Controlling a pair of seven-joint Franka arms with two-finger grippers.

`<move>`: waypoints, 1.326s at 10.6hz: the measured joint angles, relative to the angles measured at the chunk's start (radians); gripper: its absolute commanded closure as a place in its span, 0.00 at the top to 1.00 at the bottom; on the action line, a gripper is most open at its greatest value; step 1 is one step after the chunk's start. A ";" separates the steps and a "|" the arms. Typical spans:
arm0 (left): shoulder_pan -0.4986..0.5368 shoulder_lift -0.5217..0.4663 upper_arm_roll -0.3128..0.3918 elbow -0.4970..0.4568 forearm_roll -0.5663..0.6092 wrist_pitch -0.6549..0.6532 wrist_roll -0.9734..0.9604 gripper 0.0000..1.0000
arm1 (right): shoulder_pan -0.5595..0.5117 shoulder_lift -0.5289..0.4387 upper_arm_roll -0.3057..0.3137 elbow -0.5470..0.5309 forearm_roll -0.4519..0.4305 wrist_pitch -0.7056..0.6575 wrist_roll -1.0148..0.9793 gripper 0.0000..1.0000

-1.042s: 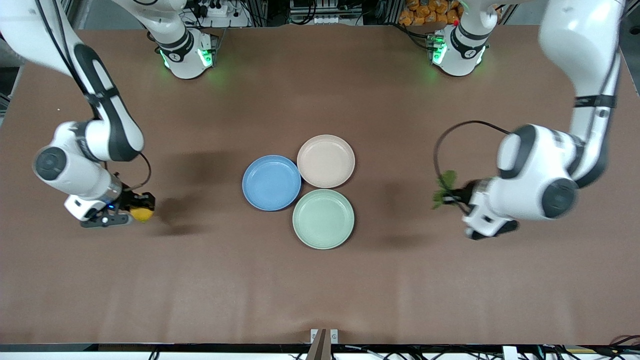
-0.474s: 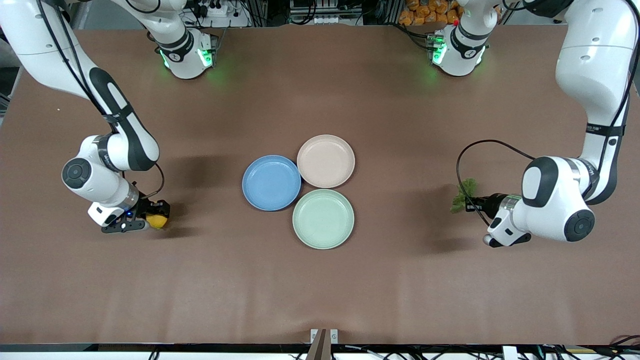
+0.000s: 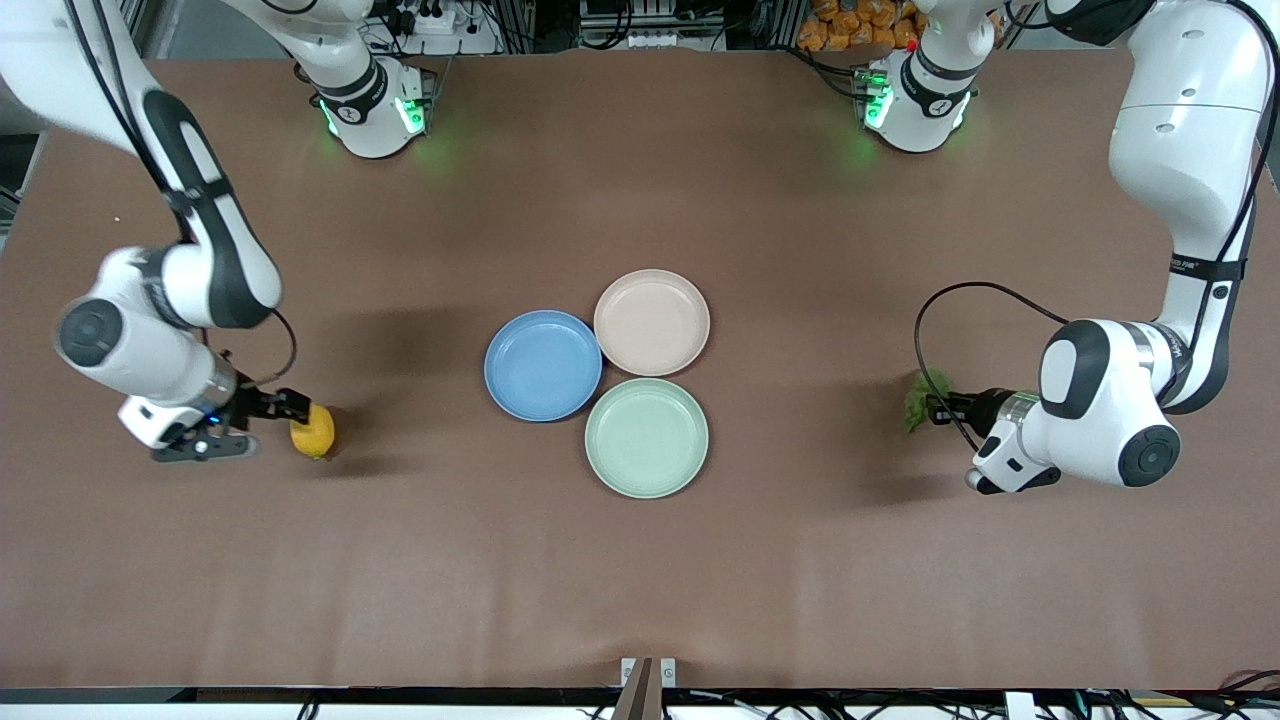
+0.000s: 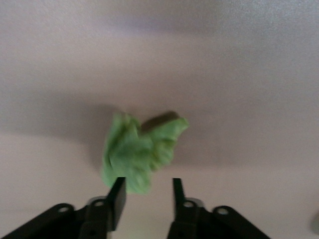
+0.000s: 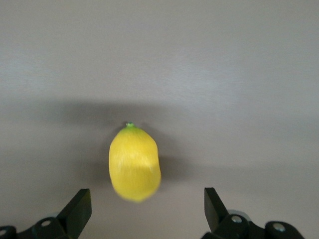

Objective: Pick lemon and lettuce from blue and beige plates

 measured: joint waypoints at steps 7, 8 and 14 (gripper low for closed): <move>-0.017 -0.221 -0.015 0.048 0.063 -0.004 0.000 1.00 | 0.123 -0.351 -0.130 0.140 0.093 -0.451 -0.014 1.00; -0.017 -0.256 -0.015 0.049 0.070 -0.004 0.000 1.00 | 0.137 -0.362 -0.154 0.191 0.113 -0.490 -0.018 1.00; -0.016 -0.418 -0.013 0.063 0.071 -0.131 0.000 1.00 | 0.191 -0.364 -0.158 0.360 0.123 -0.603 -0.016 1.00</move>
